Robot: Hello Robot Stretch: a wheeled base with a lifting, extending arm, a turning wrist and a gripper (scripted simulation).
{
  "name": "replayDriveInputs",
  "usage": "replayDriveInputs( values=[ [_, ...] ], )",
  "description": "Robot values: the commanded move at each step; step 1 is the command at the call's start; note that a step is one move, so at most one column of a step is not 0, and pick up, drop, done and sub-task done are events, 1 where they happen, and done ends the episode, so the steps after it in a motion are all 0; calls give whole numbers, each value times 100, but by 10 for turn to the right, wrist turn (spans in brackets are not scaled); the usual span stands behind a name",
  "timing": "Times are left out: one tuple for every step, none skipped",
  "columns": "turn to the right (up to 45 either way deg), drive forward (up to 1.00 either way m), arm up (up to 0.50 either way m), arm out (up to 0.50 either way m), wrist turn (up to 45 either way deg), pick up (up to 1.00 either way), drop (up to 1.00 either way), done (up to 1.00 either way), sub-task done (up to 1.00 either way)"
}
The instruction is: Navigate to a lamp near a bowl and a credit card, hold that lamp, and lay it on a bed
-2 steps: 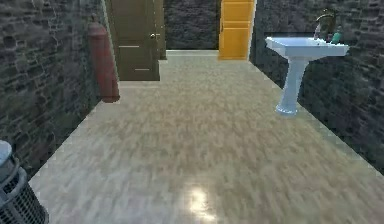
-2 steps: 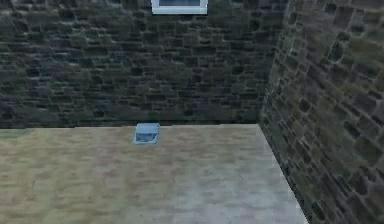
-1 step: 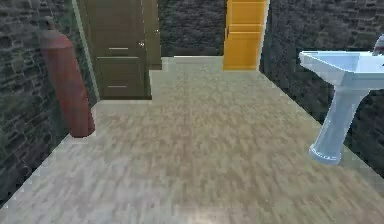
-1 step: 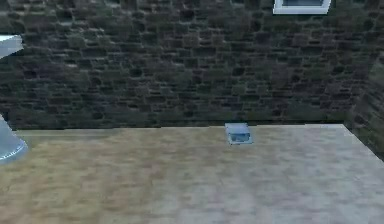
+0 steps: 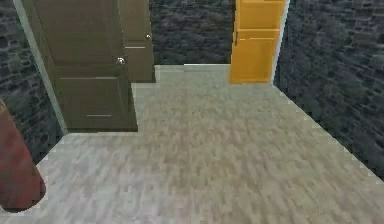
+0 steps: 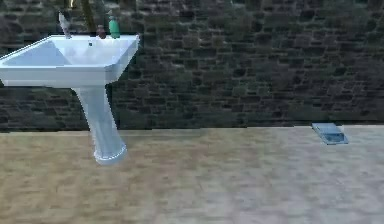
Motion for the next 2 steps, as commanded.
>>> replayDriveInputs(
  values=[
    [0,100,0,0,0,0,0,0,0],
    [30,0,0,0,0,0,0,0,0]
  ],
)
